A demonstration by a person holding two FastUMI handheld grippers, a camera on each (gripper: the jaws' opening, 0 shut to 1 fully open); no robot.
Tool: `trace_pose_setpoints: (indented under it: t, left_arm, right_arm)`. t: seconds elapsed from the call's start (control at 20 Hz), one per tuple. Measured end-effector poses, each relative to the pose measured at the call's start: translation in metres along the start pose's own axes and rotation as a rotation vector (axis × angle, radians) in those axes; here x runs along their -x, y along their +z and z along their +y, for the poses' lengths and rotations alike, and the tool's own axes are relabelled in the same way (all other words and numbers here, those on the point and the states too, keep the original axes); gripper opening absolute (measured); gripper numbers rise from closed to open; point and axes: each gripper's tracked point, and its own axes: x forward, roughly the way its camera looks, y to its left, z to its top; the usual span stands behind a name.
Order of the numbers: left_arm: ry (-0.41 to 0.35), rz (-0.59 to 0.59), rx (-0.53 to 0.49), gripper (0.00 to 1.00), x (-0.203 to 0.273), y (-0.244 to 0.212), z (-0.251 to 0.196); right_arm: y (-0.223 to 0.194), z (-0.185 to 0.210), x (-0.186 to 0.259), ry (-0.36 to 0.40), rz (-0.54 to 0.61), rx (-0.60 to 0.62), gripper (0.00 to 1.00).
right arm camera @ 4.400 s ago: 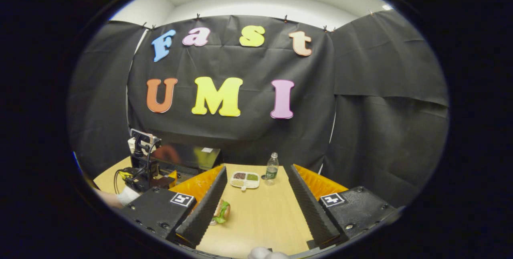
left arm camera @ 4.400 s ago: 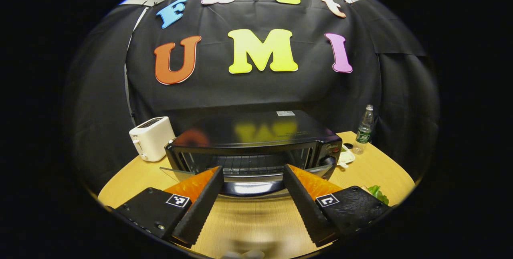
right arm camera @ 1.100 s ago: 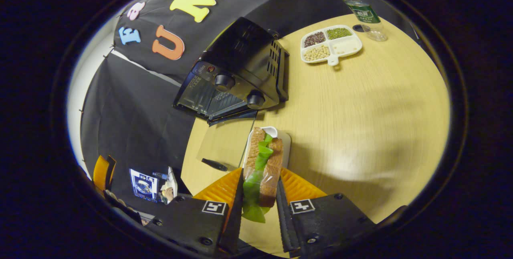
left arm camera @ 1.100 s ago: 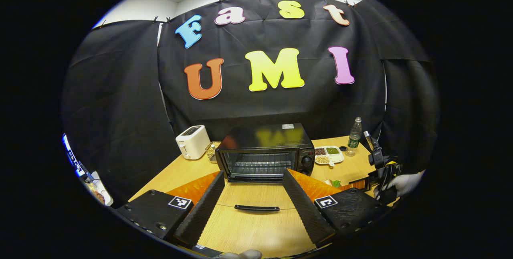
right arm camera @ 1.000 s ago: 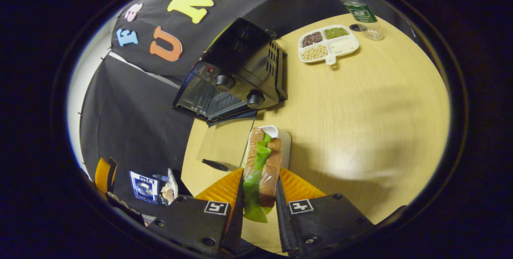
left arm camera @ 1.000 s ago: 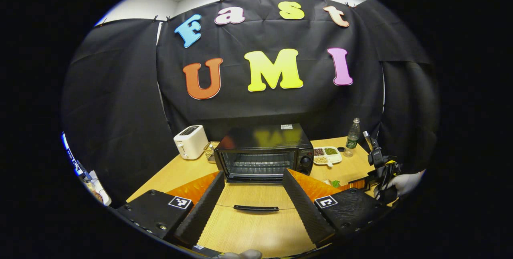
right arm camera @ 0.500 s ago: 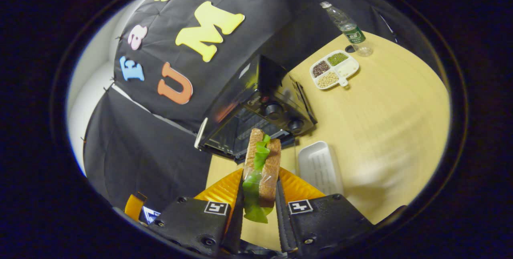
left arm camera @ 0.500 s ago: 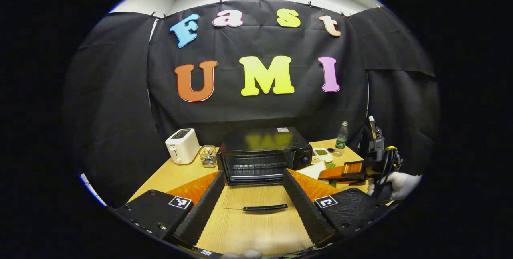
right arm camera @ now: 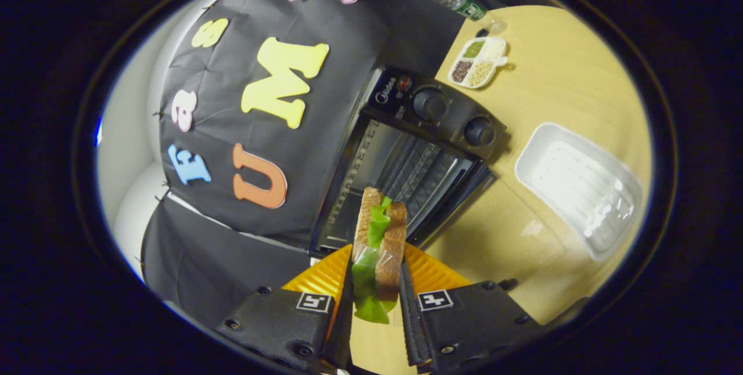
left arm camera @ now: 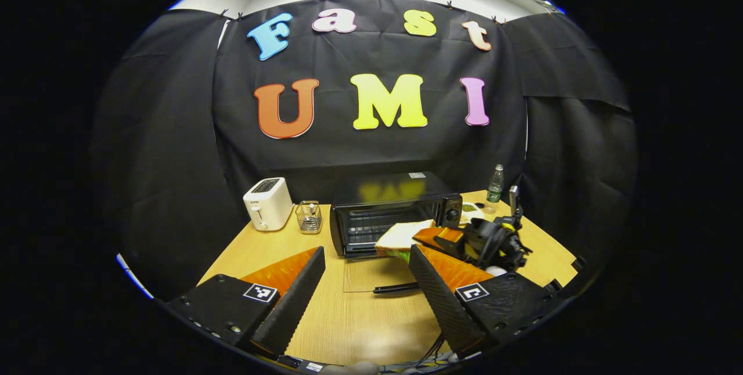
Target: Open the electric oven with the left hand, put the food in, and close the electric oven.
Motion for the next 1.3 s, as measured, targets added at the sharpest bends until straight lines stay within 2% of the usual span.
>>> trace_pose_setpoints:
  t: [0.1, 0.15, 0.2, 0.3, 0.5, 0.75, 0.9, 0.95, 1.15, 1.3]
  left_arm:
    - [0.007, 0.002, -0.002, 0.96, 0.002, -0.004, 0.005]
    - [0.005, 0.005, -0.002, 0.96, 0.0, -0.008, 0.005]
    - [0.004, 0.012, -0.002, 0.96, -0.001, -0.011, 0.007]
    - [0.005, 0.021, 0.0, 0.96, -0.002, -0.018, 0.009]
    - [0.014, 0.04, 0.016, 0.96, -0.004, -0.028, 0.016]
    - [0.029, 0.047, 0.049, 0.96, -0.008, -0.034, 0.025]
    - [0.024, 0.049, 0.059, 0.96, -0.004, -0.037, 0.022]
    - [0.023, 0.046, 0.064, 0.96, -0.006, -0.036, 0.022]
    - [0.028, 0.038, 0.08, 0.96, -0.007, -0.039, 0.021]
    - [0.038, 0.02, 0.076, 0.96, -0.008, -0.033, 0.022]
  right_arm:
    - [-0.003, 0.003, -0.025, 0.008, -0.042, -0.045, 0.37]
    - [-0.003, 0.003, -0.038, 0.001, -0.062, -0.059, 0.4]
    - [-0.001, 0.001, -0.05, -0.005, -0.079, -0.071, 0.37]
    - [0.006, 0.003, -0.069, 0.0, -0.125, -0.111, 0.38]
    - [0.013, -0.001, -0.097, -0.031, -0.167, -0.095, 0.37]
    - [0.02, -0.015, -0.107, -0.073, -0.182, 0.031, 0.38]
    - [0.018, -0.02, -0.109, -0.138, -0.16, 0.153, 0.39]
    - [0.02, -0.023, -0.11, -0.172, -0.161, 0.2, 0.42]
    - [0.023, -0.029, -0.11, -0.25, -0.134, 0.399, 0.65]
    - [0.026, -0.036, -0.102, -0.307, -0.13, 0.57, 0.93]
